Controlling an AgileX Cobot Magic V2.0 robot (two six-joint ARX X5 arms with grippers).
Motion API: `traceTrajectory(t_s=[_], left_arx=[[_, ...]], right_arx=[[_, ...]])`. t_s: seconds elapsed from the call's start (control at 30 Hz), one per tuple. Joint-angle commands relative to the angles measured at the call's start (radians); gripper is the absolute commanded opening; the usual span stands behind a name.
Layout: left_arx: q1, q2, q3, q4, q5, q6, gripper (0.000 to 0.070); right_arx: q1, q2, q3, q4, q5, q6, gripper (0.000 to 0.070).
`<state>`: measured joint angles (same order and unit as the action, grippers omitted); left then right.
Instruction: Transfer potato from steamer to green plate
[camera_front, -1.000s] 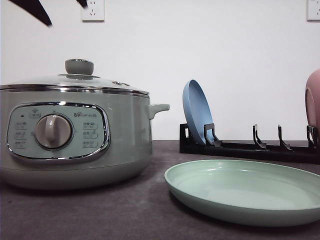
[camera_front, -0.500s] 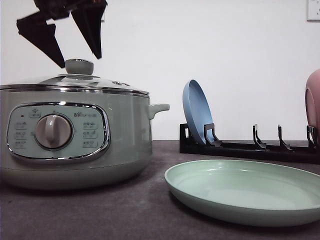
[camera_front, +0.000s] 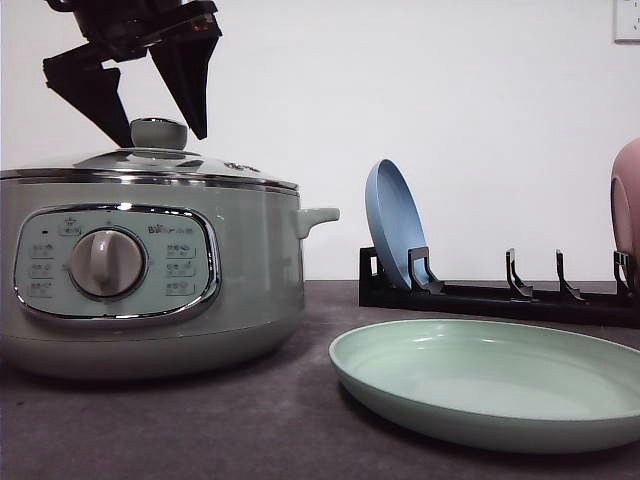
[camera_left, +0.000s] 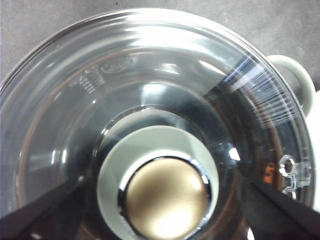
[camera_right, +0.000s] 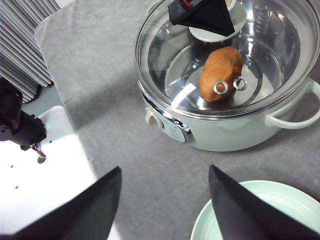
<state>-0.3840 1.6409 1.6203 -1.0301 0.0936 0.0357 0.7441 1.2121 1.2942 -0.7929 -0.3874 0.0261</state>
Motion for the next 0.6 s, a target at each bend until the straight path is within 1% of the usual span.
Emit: traceTrajectory(t_s=[0.0,0.13,0.3,0.43,0.47,0.5,0.57], left_arx=[[-0.008,0.014,0.026,0.004,-0.001,0.005,0.0491],[-0.009,0.014,0.026,0.003,-0.001,0.004,0.0449],[-0.009,0.014,0.026,-0.012,-0.001,0.000,0.0343],[-0.009,0.013,0.026,-0.025,-0.001,-0.002,0.0337],[-0.009,0.013,0.026,-0.026,-0.001,-0.002,0.0322],[-0.009,0.013,0.026,-0.027,-0.001,-0.003,0.0299],[-0.009,0.013,0.026,-0.028,-0.001,-0.003,0.0222]], right_arx=[[0.006,0.009,0.017,0.006,0.003,-0.009,0.0345],[0.006,0.009,0.017,0.006,0.003,-0.011,0.0345],[0.006,0.009,0.017,0.006,0.003,-0.013,0.0345],[0.006,0.009,0.017,0.006,0.004,-0.015,0.0345],[0.006,0.009,0.017,0.006,0.008,-0.015,0.0345],[0.006,0.009,0.017,0.006,0.013,-0.015,0.0345],[0.006,0.009,0.017,0.006,0.028,-0.015,0.0345]])
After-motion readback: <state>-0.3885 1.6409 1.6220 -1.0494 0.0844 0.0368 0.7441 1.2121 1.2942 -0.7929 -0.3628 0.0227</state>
